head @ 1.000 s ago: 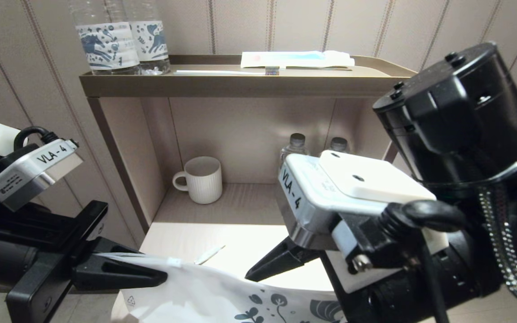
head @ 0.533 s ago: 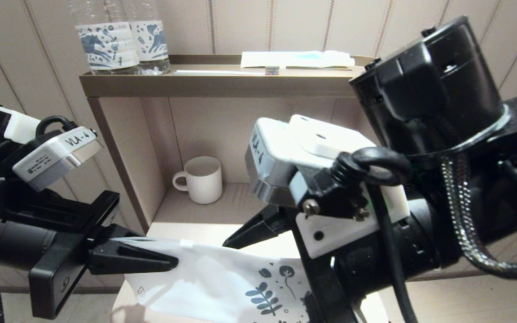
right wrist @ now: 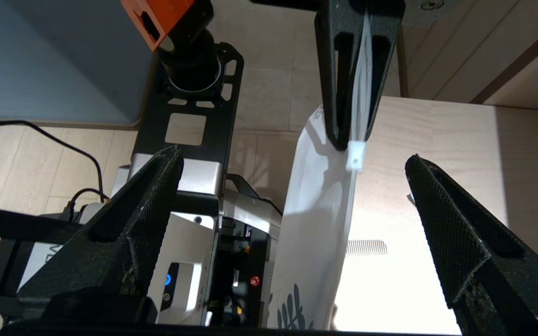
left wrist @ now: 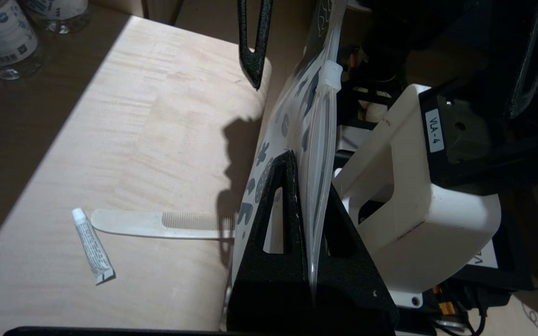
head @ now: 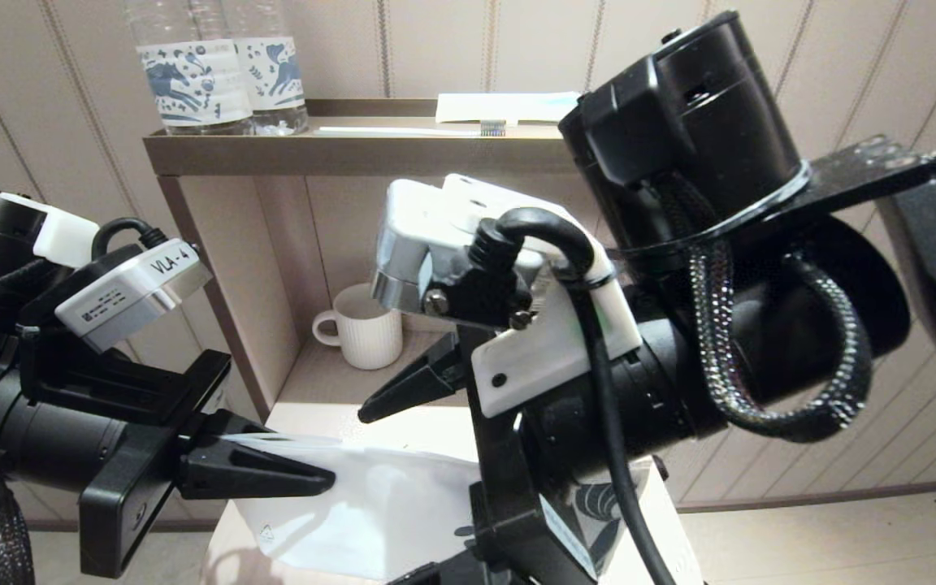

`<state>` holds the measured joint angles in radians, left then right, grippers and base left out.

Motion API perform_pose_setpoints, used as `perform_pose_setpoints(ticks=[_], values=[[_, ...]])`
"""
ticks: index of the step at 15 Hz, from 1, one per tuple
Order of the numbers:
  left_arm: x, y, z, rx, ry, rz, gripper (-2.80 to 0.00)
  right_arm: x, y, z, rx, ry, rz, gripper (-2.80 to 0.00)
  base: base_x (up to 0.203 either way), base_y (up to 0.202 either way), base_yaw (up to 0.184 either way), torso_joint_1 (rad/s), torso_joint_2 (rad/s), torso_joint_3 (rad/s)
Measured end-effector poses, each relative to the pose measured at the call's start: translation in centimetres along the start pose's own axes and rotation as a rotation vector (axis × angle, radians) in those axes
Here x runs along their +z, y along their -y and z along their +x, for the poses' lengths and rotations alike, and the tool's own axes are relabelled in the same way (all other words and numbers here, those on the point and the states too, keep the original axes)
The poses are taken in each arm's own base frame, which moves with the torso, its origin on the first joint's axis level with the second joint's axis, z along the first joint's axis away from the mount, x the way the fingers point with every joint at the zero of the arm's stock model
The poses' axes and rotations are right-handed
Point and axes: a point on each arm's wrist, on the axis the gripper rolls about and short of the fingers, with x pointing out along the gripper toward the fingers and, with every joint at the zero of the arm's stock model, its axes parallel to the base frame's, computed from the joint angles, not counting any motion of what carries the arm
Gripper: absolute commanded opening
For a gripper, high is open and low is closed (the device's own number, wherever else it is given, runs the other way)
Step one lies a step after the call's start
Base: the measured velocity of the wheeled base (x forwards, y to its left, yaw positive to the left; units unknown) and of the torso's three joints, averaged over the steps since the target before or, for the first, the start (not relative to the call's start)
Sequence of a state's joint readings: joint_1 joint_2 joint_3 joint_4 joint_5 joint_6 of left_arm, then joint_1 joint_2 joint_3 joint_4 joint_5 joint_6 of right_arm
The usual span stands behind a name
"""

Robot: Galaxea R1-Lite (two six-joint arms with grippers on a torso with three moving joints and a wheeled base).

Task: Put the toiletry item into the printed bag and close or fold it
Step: Open the storage bag

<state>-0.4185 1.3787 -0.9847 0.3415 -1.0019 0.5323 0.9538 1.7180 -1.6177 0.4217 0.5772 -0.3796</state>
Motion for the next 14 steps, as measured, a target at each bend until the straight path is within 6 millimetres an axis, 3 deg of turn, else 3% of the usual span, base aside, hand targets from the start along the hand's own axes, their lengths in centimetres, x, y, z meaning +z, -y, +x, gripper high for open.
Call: perform_pose_setpoints(ticks=[6, 12, 13, 14], values=[[0.1, -0.1, 0.0, 0.004, 0.001, 0.003, -2.8, 0.0, 1.7, 0.9, -0.023, -0.001, 0.011, 0.0, 0.0, 0.0, 0.0, 0.0, 0.0, 0.0], [0.0, -0.1, 0.0, 0.002, 0.0, 0.0, -2.8, 0.2, 2.0, 1.1, -0.028, 0.004, 0.011, 0.0, 0.0, 0.0, 0.0, 0.0, 0.0, 0.0], [0.0, -0.1, 0.0, 0.002, 0.0, 0.0, -2.8, 0.2, 2.0, 1.1, -0.028, 0.004, 0.01, -1.98, 0.0, 0.0, 0.0, 0.0, 0.0, 0.0], [0.0, -0.1, 0.1, 0.002, -0.001, -0.001, -2.8, 0.2, 2.0, 1.1, -0.028, 0.005, 0.009, -2.8, 0.0, 0.0, 0.0, 0.0, 0.0, 0.0]])
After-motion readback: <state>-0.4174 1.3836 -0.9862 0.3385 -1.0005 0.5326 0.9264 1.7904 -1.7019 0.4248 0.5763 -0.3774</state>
